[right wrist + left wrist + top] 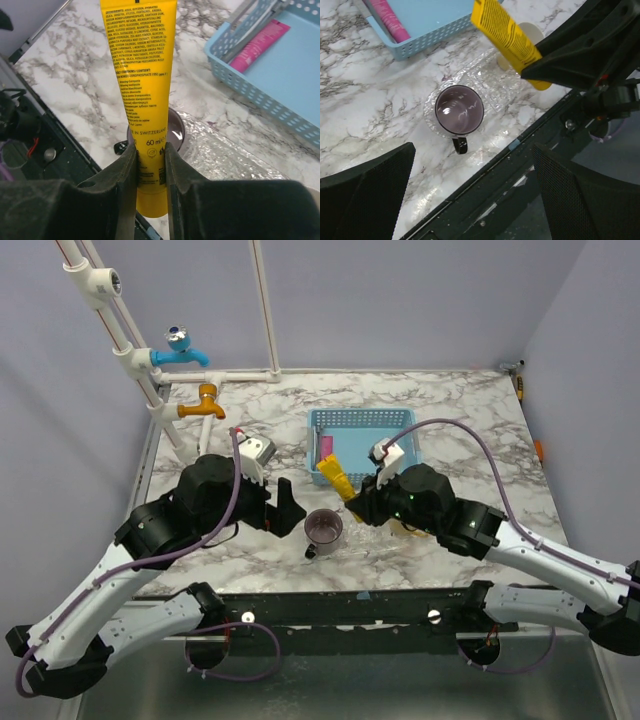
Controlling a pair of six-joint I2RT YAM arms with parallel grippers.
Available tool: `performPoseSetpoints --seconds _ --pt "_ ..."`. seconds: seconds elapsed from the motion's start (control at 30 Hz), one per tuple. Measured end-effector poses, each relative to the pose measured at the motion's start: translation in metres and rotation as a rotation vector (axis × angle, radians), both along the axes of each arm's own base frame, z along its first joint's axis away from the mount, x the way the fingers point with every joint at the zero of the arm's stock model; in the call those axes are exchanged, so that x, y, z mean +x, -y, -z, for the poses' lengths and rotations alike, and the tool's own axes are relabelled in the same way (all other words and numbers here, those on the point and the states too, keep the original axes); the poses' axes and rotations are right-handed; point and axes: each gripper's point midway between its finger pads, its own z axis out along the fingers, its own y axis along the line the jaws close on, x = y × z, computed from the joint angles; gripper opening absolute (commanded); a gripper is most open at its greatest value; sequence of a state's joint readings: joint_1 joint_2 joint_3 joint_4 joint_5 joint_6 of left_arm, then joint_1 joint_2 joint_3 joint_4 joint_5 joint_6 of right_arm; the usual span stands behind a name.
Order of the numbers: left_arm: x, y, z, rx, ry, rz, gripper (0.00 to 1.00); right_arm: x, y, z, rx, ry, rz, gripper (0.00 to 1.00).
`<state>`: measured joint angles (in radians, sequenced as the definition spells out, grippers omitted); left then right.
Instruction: Prepare toiletry sets of a toothbrush and toothpaste on the tray
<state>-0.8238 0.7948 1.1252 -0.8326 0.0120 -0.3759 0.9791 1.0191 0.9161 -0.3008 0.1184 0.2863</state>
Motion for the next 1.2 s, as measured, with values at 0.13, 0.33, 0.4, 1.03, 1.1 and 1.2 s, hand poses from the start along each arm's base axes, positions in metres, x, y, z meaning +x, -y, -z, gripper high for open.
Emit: performPoseSetpoints --seconds 0.13,0.33,0.4,1.03,1.1,1.2 --pt "-0.011 0.008 -0.019 -0.044 -0.031 0.05 0.99 -0.027 -0.014 -0.006 0.013 0.015 -0.086 0.21" --pt "-0.021 0.017 -0.026 -0.08 -0.12 0.103 0.99 -0.061 -0.029 -0.013 0.019 0.048 -0.188 0.21" --pt "-0.023 0.019 -0.026 -0.093 -0.153 0.114 0.98 -0.07 -0.032 -0.014 0.017 0.061 -0.213 0.21" --pt "-0.063 0.028 -0.025 -0.221 -0.381 0.326 0.74 -0.113 -0.063 -0.015 -0.057 0.197 -0.299 0.21" --pt "-0.066 0.028 -0.022 -0.219 -0.397 0.338 0.7 -0.112 -0.064 -0.018 -0.058 0.209 -0.294 0.21" --pt "-0.071 0.027 -0.018 -0.215 -0.424 0.353 0.66 -0.111 -0.067 -0.023 -0.053 0.224 -0.289 0.21"
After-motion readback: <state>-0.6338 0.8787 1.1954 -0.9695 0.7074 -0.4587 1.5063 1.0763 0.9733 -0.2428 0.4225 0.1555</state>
